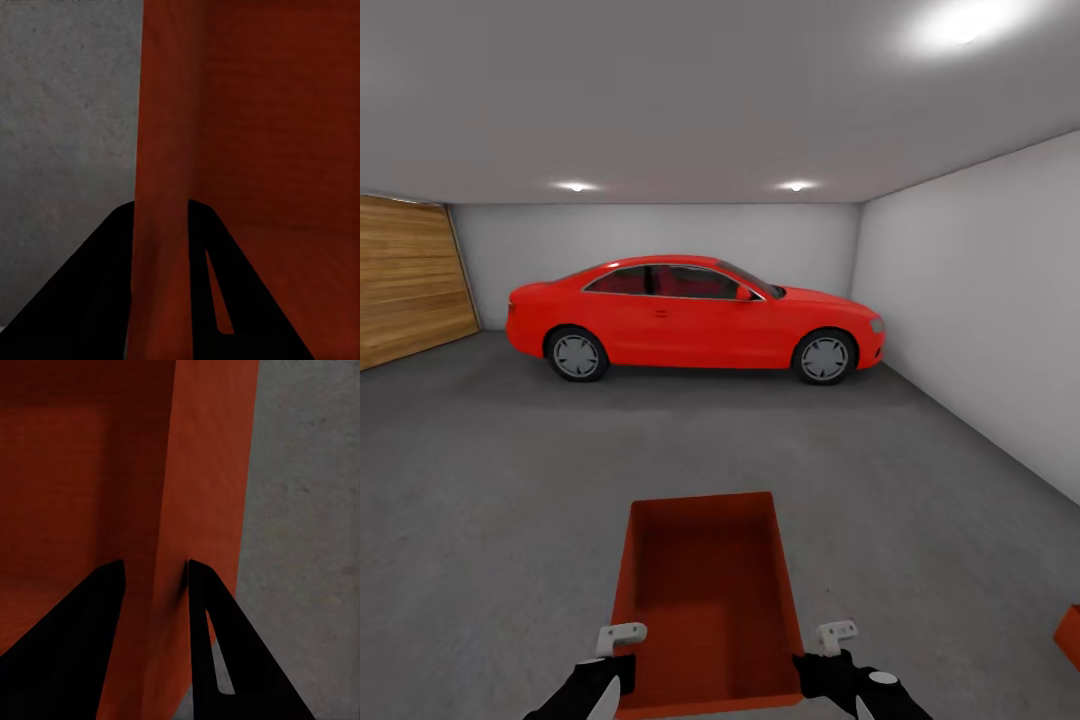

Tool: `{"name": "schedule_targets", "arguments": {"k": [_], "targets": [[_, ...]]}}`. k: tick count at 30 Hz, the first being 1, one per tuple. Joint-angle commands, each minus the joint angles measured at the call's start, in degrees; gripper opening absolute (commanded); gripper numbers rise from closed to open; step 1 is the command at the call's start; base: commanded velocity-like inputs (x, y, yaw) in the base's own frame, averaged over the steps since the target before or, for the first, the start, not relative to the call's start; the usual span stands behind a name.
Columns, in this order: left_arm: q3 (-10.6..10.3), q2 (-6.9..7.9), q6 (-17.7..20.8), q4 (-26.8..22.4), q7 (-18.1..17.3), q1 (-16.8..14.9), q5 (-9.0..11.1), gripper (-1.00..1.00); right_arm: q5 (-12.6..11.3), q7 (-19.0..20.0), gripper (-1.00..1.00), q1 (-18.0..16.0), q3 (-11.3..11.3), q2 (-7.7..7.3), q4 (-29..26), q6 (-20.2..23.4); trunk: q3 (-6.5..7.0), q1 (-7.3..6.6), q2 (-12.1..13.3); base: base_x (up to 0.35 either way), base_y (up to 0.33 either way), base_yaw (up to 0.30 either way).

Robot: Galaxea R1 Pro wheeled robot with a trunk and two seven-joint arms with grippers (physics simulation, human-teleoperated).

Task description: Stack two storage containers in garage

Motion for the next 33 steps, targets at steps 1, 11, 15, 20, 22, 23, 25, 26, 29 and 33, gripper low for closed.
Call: {"name": "schedule_targets", "arguments": {"k": [1,11,15,20,22,23,25,26,29,33], "targets": [[-0.81,-2.26,-0.16,-0.26,0.28,0.02,0.19,-1.0,0.48,0.38,-1.0,0.01,-0.45,0.06,0.1,0.41,-0.02,0.02,-0.05,0.001,0.0,0.0],[-0.81,-2.27,-0.16,-0.22,0.28,0.0,0.19,-1.0,0.5,0.35,-1.0,0.01,-0.45,0.06,0.07,0.41,-0.02,0.02,-0.05,0.145,0.0,0.0],[-0.81,-2.25,-0.16,-0.25,0.28,0.01,0.19,-1.0,0.5,0.36,-1.0,0.01,-0.45,0.06,0.06,0.41,-0.02,0.02,-0.05,0.027,0.0,0.0],[-0.81,-2.27,-0.16,-0.24,0.28,0.04,0.19,-1.0,0.5,0.4,-1.0,0.01,-0.45,0.06,0.05,0.41,-0.02,0.02,-0.05,0.004,0.0,0.0],[-0.81,-2.26,-0.16,-0.25,0.28,0.04,0.19,-1.0,0.5,0.4,-1.0,0.01,-0.45,0.06,0.05,0.41,-0.02,0.02,-0.05,0.0,0.0,0.0],[-0.81,-2.26,-0.16,-0.25,0.28,0.04,0.19,-1.0,0.5,0.4,-1.0,0.01,-0.45,0.06,0.06,0.41,-0.02,0.02,-0.05,0.0,0.0,0.0],[-0.81,-2.27,-0.16,-0.22,0.28,0.04,0.19,-1.0,0.5,0.38,-1.0,0.01,-0.45,0.06,0.05,0.41,-0.02,0.02,-0.05,0.059,0.0,0.0],[-0.82,-2.27,-0.16,-0.2,0.28,0.02,0.17,-1.0,0.5,0.38,-1.0,0.01,-0.45,0.06,0.07,0.41,-0.02,0.02,-0.05,0.17,0.0,0.0],[-0.88,-2.27,-0.16,-0.18,0.28,0.03,0.11,-1.0,0.5,0.35,-1.0,0.01,-0.45,0.06,0.07,0.41,-0.02,0.02,-0.05,0.26,0.0,0.0],[-0.89,-2.25,-0.16,-0.2,0.28,-0.01,0.1,-1.0,0.5,0.39,-1.0,0.01,-0.45,0.06,0.06,0.41,-0.02,0.02,-0.05,0.316,0.0,0.0]]}}
